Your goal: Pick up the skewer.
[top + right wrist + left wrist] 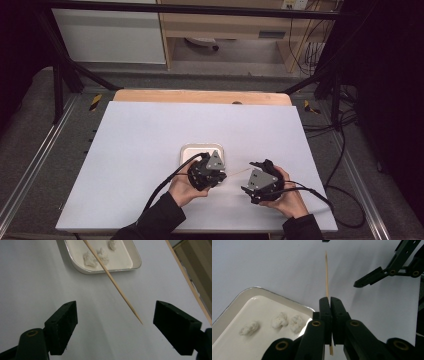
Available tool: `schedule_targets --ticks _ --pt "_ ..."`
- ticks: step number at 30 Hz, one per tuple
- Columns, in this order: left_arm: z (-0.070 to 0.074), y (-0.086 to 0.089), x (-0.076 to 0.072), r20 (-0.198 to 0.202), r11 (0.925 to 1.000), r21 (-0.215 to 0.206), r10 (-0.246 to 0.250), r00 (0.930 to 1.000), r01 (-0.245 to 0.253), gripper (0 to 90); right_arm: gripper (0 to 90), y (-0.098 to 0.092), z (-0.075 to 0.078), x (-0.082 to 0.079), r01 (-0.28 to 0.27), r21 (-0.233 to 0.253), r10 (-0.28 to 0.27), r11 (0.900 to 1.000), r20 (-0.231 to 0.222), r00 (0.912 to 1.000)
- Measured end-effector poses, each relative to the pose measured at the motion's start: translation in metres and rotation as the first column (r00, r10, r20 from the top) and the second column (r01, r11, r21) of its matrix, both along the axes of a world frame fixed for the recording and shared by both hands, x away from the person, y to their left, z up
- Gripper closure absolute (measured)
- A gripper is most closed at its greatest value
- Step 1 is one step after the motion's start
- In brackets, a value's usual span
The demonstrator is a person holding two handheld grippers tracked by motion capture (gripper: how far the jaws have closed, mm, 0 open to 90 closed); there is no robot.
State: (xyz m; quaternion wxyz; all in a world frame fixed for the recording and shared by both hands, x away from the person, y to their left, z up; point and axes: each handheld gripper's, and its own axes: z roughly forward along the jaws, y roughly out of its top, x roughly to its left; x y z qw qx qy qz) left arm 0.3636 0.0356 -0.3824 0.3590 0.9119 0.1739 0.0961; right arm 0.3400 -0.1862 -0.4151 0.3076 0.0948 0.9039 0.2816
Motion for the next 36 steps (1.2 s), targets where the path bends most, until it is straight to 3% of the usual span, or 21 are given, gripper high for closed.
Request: schedule_targets --ticks 7,17,25,33,35,36 --pt "0.002 -0.008 -0.002 -0.001 0.9997 0.006 -0.023 0.9997 0.023 88.4 30.7 -0.001 -0.002 0.0 -0.041 -0.046 0.043 0.998 0.043 0.9981" --pt "0.002 -0.014 -0.003 -0.011 0.9989 0.016 -0.044 0.999 0.044 88.4 47.2 -0.002 -0.003 0.0 -0.093 -0.118 0.106 0.989 0.111 0.9881" --pt "0.002 -0.018 -0.004 -0.011 0.9979 0.025 -0.06 0.9982 0.06 88.4 61.1 -0.001 -0.005 0.0 -0.131 -0.188 0.16 0.973 0.148 0.976" --pt "0.0 -0.02 -0.004 -0.018 0.9972 0.031 -0.068 0.9975 0.069 88.4 72.4 0.0 -0.008 0.0 -0.173 -0.262 0.216 0.949 0.144 0.9658" --pt "0.0 -0.02 -0.004 -0.019 0.9969 0.033 -0.071 0.9973 0.071 88.4 75.0 0.0 -0.009 0.0 -0.179 -0.266 0.221 0.947 0.14 0.9651" --pt "0.0 -0.02 -0.004 -0.02 0.9968 0.034 -0.072 0.9972 0.073 88.4 77.8 0.0 -0.009 0.0 -0.199 -0.284 0.247 0.938 0.142 0.9587"
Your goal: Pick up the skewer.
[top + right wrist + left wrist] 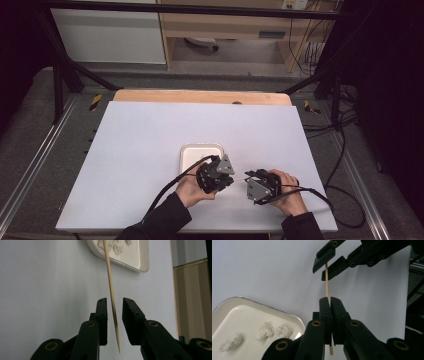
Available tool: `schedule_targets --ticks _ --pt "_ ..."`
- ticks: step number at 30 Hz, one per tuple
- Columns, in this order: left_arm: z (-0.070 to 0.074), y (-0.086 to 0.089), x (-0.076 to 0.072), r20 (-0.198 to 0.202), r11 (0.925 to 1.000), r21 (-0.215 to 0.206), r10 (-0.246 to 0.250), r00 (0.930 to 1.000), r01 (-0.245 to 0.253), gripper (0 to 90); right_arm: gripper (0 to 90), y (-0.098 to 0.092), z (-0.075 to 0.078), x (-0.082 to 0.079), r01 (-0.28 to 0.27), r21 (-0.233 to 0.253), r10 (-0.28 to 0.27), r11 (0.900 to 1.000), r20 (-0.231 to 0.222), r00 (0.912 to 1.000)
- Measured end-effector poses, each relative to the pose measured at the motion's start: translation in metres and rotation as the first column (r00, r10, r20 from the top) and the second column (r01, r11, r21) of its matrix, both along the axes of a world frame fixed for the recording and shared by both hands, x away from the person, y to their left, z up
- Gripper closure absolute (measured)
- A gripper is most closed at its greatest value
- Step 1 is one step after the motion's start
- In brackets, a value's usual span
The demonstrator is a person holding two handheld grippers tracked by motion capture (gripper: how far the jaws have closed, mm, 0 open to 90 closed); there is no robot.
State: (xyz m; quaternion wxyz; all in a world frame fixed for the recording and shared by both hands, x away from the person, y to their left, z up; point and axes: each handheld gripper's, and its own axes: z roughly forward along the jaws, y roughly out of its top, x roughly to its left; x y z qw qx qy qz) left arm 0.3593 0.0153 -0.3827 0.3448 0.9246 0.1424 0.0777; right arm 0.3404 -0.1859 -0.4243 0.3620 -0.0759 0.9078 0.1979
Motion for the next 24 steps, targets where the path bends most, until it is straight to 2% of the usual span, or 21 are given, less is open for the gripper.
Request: schedule_targets --ticks 8,15,20,22,24 --pt "-0.0019 -0.0018 0.0003 -0.004 0.9999 0.01 -0.006 1.0 0.007 88.3 85.7 0.0 -0.0003 -0.0016 -0.024 -0.018 0.024 1.0 0.004 0.9997" --pt "-0.0034 -0.0018 0.0027 -0.012 0.9998 0.02 -0.006 0.9999 0.006 88.4 88.1 0.0004 -0.002 -0.0028 -0.05 -0.052 0.05 0.997 0.006 0.9987" --pt "-0.0044 -0.002 0.0047 -0.026 0.9996 0.027 -0.007 0.9996 0.007 87.9 88.4 0.0006 -0.0021 -0.0037 -0.053 -0.058 0.053 0.997 0.0 0.9986" --pt "-0.0051 -0.0019 0.0061 -0.036 0.9994 0.031 -0.014 0.9993 0.015 86.9 88.5 0.0008 -0.0019 -0.0039 -0.055 -0.065 0.055 0.996 0.002 0.9985" --pt "-0.0041 -0.0009 0.0072 -0.037 0.9988 0.048 -0.007 0.9993 0.009 80.3 88.6 0.0007 -0.002 -0.0038 -0.05 -0.077 0.051 0.996 0.003 0.9987"
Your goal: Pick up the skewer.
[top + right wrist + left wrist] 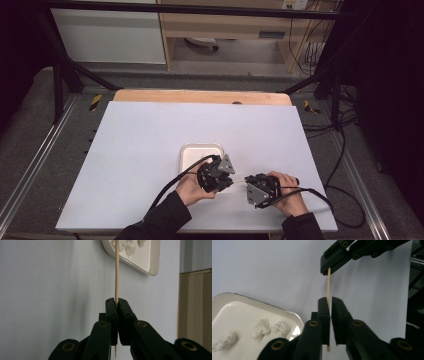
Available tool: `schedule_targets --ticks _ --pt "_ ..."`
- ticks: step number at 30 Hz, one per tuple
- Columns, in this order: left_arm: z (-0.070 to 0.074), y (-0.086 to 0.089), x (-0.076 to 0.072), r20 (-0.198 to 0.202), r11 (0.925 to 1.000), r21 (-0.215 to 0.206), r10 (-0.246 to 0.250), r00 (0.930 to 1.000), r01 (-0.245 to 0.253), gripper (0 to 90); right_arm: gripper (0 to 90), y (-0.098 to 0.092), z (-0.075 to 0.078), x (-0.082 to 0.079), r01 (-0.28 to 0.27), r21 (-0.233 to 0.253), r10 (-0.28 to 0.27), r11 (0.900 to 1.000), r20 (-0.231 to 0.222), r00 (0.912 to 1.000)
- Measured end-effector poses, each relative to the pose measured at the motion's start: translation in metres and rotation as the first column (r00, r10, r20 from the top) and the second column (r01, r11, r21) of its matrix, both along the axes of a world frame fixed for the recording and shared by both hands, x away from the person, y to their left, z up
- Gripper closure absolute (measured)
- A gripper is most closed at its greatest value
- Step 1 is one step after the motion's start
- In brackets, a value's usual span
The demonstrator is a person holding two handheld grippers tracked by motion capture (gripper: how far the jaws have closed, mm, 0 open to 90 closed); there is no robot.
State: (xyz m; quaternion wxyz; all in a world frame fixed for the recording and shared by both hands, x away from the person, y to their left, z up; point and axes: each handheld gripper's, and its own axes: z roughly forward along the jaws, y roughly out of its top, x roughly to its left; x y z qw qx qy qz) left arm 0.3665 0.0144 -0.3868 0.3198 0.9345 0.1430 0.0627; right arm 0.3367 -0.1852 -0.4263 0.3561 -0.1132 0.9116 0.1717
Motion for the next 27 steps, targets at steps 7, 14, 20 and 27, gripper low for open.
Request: schedule_targets --ticks 7,14,20,27 --pt "0.001 -0.005 0.007 -0.061 0.9914 0.131 -0.004 0.9981 0.012 66.7 88.6 0.002 0.0 0.0 -0.002 -0.044 0.003 0.999 0.015 0.9999" --pt "-0.003 -0.015 0.011 -0.088 0.9771 0.211 -0.011 0.9961 0.03 77.2 88.6 0.004 0.001 0.0 -0.011 -0.061 0.012 0.998 0.023 0.9997" --pt "-0.005 -0.017 0.009 -0.074 0.9745 0.222 -0.015 0.9971 0.031 85.5 88.6 0.004 0.001 -0.001 -0.007 -0.066 0.008 0.998 0.018 0.9998" --pt "-0.008 -0.02 0.006 -0.056 0.9697 0.242 -0.021 0.9982 0.034 88.0 88.6 0.004 0.001 0.0 -0.012 -0.079 0.014 0.997 0.027 0.9995"
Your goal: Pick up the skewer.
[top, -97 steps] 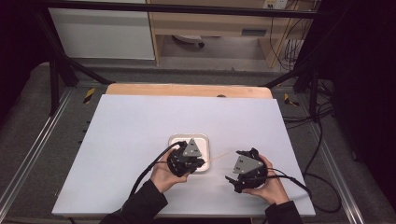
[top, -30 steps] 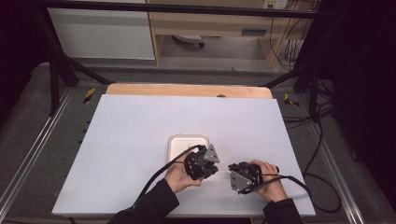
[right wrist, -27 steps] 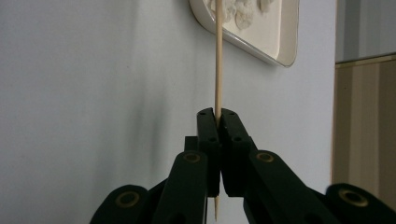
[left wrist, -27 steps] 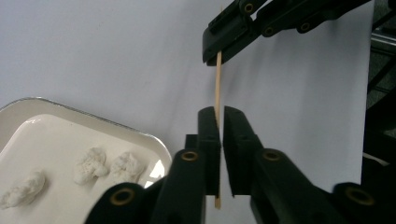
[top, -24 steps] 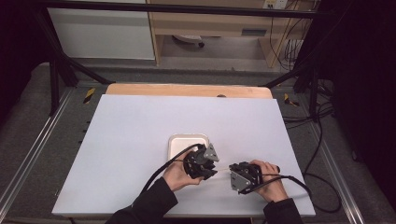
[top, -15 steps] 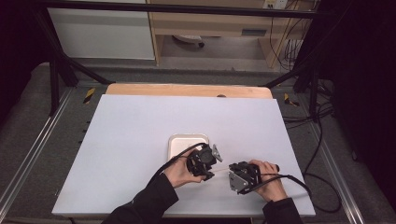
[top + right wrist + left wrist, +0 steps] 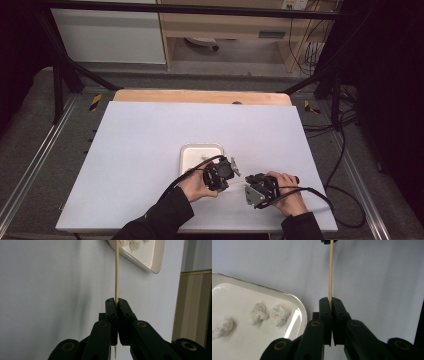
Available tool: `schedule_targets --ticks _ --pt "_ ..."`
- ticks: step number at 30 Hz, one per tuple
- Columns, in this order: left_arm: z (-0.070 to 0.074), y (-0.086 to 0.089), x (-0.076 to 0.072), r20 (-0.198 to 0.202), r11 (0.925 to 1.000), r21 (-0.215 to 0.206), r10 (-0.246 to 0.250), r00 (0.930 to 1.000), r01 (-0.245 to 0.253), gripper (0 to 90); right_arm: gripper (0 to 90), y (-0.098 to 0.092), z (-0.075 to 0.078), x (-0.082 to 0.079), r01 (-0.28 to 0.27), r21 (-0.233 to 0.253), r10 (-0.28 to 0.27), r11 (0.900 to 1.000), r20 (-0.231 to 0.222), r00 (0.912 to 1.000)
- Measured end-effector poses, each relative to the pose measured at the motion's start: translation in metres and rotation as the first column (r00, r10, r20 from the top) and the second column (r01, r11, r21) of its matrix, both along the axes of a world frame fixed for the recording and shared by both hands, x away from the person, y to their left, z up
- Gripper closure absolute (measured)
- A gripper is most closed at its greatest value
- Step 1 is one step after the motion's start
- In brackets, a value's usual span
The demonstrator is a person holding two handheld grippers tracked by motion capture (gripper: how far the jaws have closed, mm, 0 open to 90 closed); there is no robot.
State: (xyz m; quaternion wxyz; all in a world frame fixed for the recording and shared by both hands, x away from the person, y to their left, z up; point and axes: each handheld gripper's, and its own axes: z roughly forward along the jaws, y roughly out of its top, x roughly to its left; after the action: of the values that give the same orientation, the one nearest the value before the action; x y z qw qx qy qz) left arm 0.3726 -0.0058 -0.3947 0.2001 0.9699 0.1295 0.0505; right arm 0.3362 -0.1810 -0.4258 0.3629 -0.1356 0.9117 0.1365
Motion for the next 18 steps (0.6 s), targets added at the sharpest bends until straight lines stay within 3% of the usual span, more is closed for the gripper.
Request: schedule_targets --ticks 12,15,18 --pt "-0.0012 0.0012 -0.0027 0.027 1.0 0.003 -0.008 0.9996 0.008 88.5 87.8 0.0004 0.0006 -0.0008 0.008 0.015 -0.008 1.0 0.002 1.0" --pt "-0.0001 0.0041 -0.0027 0.041 0.9999 0.001 -0.012 0.9991 0.012 88.5 83.7 -0.0007 0.0024 0.0003 0.035 0.051 -0.034 0.998 -0.011 0.9993" --pt "0.0005 0.0086 -0.0029 0.049 0.9997 -0.023 0.009 0.9988 -0.008 88.5 75.5 -0.0045 0.0058 0.0021 0.085 0.114 -0.082 0.99 -0.036 0.996"
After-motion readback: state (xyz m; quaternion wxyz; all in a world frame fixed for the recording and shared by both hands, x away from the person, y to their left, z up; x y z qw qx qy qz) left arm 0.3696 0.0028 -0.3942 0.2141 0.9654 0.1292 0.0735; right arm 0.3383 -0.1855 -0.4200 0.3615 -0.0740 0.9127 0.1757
